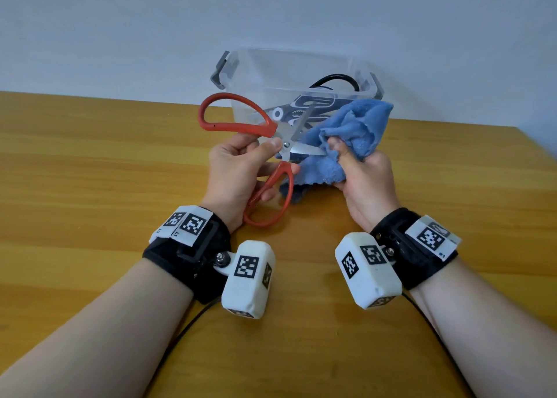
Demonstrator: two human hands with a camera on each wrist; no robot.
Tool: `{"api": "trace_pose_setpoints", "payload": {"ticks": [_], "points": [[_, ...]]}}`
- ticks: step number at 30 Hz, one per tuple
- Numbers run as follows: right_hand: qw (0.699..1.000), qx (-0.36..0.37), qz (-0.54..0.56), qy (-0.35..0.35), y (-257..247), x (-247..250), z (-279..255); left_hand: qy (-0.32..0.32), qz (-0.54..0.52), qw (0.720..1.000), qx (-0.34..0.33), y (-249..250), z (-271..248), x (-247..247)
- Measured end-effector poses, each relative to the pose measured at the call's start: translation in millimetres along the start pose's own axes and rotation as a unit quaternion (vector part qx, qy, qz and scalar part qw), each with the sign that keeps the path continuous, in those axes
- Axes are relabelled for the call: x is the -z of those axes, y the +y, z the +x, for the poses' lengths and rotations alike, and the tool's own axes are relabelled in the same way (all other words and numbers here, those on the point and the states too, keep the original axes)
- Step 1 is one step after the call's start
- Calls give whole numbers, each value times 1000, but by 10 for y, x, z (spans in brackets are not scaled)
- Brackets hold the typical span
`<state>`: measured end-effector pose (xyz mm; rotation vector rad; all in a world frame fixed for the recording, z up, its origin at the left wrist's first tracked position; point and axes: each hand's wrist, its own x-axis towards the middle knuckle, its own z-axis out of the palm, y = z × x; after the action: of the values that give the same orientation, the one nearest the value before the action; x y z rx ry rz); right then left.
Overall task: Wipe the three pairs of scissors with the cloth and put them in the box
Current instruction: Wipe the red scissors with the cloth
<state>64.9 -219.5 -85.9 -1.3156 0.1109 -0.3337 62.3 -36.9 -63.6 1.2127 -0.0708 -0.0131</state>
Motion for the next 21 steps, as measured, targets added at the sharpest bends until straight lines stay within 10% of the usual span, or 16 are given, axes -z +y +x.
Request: {"api": "trace_pose_setpoints", "payload": {"ticks": [4, 11, 21], "points": [[990, -46, 108, 76, -112, 83, 62, 60, -89, 994, 8, 103, 19, 61], [975, -67, 19, -211, -55, -50, -151, 22, -129, 991, 39, 101, 29, 101], [997, 70, 29, -21, -82, -7, -56, 36, -164, 985, 33, 89, 64, 122]]}}
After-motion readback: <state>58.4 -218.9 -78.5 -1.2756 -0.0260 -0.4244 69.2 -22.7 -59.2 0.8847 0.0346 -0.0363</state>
